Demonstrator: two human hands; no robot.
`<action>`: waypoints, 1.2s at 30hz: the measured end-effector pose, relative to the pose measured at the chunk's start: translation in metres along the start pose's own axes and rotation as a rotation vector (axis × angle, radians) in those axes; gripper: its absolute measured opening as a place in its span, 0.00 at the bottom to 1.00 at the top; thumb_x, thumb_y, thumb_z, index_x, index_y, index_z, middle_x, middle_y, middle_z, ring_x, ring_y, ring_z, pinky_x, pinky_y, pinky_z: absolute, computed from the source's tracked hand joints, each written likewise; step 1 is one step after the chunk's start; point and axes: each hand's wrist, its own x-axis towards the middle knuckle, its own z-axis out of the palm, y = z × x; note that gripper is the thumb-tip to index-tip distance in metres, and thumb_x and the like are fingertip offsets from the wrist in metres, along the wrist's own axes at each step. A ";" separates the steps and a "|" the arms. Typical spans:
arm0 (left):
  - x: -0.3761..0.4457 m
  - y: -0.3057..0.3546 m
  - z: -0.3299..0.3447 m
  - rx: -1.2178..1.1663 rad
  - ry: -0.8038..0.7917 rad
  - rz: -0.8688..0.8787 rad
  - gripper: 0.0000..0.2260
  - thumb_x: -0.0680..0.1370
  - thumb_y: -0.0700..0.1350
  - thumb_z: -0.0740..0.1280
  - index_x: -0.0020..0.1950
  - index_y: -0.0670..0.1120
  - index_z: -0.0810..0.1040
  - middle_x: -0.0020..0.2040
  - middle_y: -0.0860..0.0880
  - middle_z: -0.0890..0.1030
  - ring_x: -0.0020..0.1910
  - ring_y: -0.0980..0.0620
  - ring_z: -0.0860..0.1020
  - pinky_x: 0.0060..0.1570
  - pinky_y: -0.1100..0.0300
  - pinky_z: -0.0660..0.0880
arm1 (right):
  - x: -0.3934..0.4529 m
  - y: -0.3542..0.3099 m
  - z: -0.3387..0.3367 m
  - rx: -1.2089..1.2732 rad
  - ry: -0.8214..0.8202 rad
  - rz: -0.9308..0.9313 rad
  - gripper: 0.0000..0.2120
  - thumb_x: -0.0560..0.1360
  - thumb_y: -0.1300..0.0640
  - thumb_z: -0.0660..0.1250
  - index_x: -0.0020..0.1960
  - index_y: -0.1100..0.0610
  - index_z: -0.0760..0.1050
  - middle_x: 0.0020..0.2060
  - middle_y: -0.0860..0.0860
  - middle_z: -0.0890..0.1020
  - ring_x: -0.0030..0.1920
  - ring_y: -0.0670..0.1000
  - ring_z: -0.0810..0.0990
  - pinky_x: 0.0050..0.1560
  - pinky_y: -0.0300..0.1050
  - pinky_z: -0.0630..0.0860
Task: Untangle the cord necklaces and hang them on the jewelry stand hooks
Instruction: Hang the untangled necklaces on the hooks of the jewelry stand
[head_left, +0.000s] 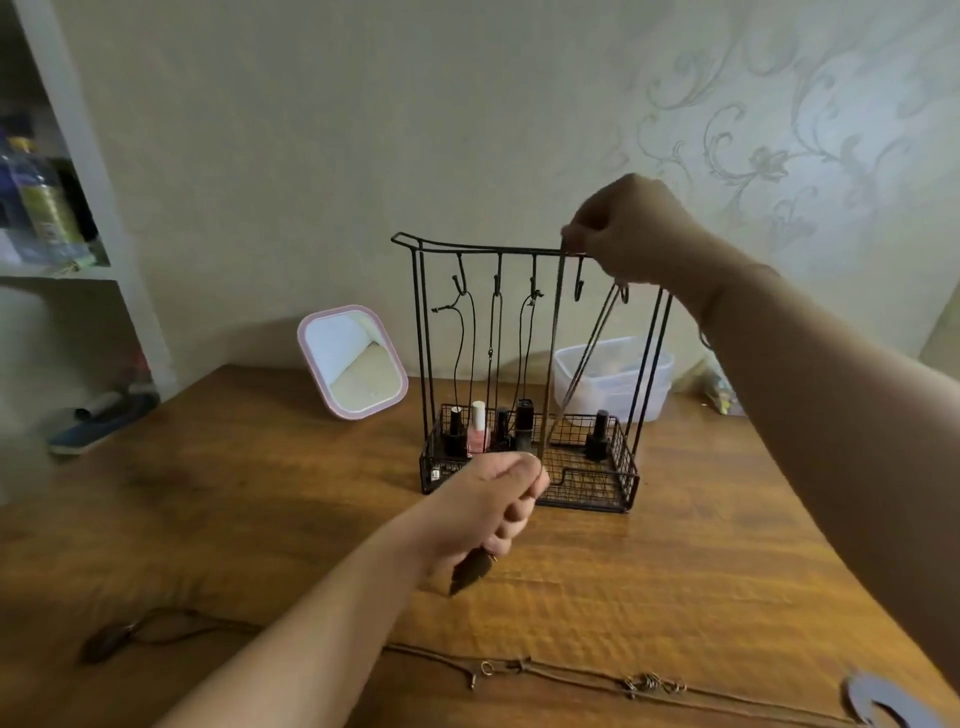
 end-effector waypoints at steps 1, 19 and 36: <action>0.002 0.001 0.005 -0.009 0.001 -0.018 0.15 0.85 0.53 0.55 0.42 0.47 0.68 0.30 0.53 0.65 0.28 0.56 0.59 0.25 0.64 0.57 | 0.006 -0.002 0.004 -0.073 -0.022 -0.003 0.08 0.78 0.53 0.68 0.48 0.56 0.84 0.37 0.56 0.83 0.38 0.56 0.81 0.46 0.46 0.80; -0.001 -0.012 0.027 0.396 0.000 -0.248 0.15 0.84 0.54 0.56 0.42 0.50 0.73 0.35 0.52 0.71 0.31 0.55 0.67 0.30 0.63 0.67 | -0.107 0.022 0.044 -0.101 0.321 -0.029 0.28 0.80 0.41 0.60 0.26 0.55 0.68 0.20 0.46 0.69 0.22 0.48 0.70 0.26 0.38 0.63; 0.038 0.011 0.022 0.228 0.190 0.152 0.15 0.86 0.44 0.53 0.46 0.41 0.74 0.37 0.45 0.76 0.40 0.48 0.75 0.49 0.54 0.75 | -0.110 0.030 0.109 1.054 -0.110 0.297 0.14 0.85 0.58 0.51 0.45 0.60 0.69 0.26 0.52 0.74 0.32 0.57 0.78 0.37 0.50 0.78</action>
